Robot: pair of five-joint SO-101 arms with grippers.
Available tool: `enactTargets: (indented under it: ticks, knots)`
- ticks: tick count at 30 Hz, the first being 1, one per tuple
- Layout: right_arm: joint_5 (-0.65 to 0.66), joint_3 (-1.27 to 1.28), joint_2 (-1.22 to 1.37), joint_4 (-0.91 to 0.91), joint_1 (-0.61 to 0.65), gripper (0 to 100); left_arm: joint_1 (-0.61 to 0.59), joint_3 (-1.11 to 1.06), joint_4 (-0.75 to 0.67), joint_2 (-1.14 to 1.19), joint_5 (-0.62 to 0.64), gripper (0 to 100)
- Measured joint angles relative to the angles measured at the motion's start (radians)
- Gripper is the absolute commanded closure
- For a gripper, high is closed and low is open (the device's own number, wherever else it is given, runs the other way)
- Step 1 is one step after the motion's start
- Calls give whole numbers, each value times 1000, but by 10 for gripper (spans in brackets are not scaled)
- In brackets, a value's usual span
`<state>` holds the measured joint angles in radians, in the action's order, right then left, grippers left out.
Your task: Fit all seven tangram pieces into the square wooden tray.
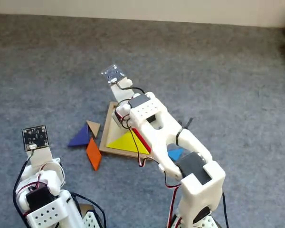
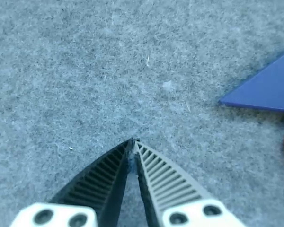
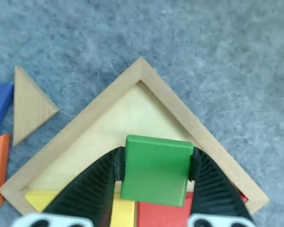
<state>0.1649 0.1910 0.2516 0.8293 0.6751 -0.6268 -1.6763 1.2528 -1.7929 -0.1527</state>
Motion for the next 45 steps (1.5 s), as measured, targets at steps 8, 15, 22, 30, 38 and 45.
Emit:
enactTargets:
  ticks: [8, 15, 22, 30, 38, 45]
  knots:
    - [0, 0, 0, 0, 0, 796, 0, 0, 0, 0, 0, 993]
    - [0, 0, 0, 8, 0, 793, 0, 0, 0, 0, 0, 993]
    - [0, 0, 0, 34, 0, 792, 0, 0, 0, 0, 0, 993]
    - [0, 0, 0, 34, 0, 712, 0, 0, 0, 0, 0, 993]
    - [0, 0, 0, 34, 0, 713, 0, 0, 0, 0, 0, 993]
    - [0, 0, 0, 172, 0, 713, 0, 0, 0, 0, 0, 993]
